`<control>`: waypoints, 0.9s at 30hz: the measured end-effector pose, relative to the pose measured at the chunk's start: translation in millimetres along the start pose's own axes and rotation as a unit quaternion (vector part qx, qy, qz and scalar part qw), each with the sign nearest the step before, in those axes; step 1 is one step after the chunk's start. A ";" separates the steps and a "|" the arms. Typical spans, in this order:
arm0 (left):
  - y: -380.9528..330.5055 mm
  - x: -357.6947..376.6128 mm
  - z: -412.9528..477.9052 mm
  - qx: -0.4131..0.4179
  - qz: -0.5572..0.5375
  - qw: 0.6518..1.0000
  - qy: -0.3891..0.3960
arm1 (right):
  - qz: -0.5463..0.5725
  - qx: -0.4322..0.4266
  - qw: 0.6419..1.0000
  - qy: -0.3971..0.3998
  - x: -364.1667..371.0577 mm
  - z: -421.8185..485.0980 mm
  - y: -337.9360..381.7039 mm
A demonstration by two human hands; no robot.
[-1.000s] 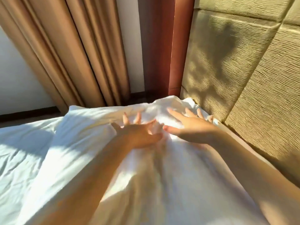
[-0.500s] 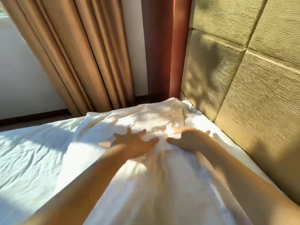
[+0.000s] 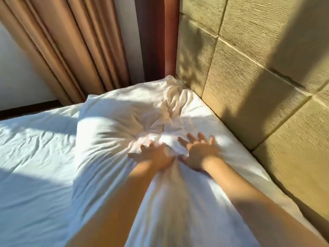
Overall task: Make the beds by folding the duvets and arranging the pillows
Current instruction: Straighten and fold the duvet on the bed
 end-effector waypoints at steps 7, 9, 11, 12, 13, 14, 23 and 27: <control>10.2 158.9 -248.8 0.063 0.001 0.992 -0.113 | 0.107 0.057 0.987 -0.106 66.1 -200.7 -53.4; 10.8 165.2 -262.3 0.047 -0.004 0.996 -0.077 | 0.098 0.074 0.988 -0.098 76.6 -202.7 -53.1; 9.5 156.8 -254.2 0.029 0.018 0.999 -0.039 | 0.090 0.086 0.988 -0.086 76.0 -201.0 -47.5; 11.8 157.0 -247.7 0.039 -0.018 0.999 -0.007 | 0.084 0.093 0.989 -0.075 74.6 -205.2 -44.8; 11.6 153.6 -245.8 0.047 -0.035 0.998 0.030 | 0.075 0.100 0.990 -0.064 75.1 -216.0 -43.1; 10.1 148.4 -252.2 0.062 -0.020 0.996 0.057 | 0.066 0.107 0.990 -0.062 77.7 -235.4 -41.5; -0.3 218.5 -371.4 0.212 0.130 0.968 0.030 | 0.087 0.201 0.974 -0.066 169.7 -407.9 -58.4; -12.6 226.0 -360.7 0.182 0.149 0.971 0.054 | 0.091 0.209 0.974 -0.012 190.2 -416.9 -60.7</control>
Point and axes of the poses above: each hand's wrist, its own z-axis towards the middle knuckle, its own x-axis out of the palm, y = z × x, the point moved 5 cm from there along z, towards the middle knuckle, and after that the axes turned 12 degrees about z, right-handed, at the moved point
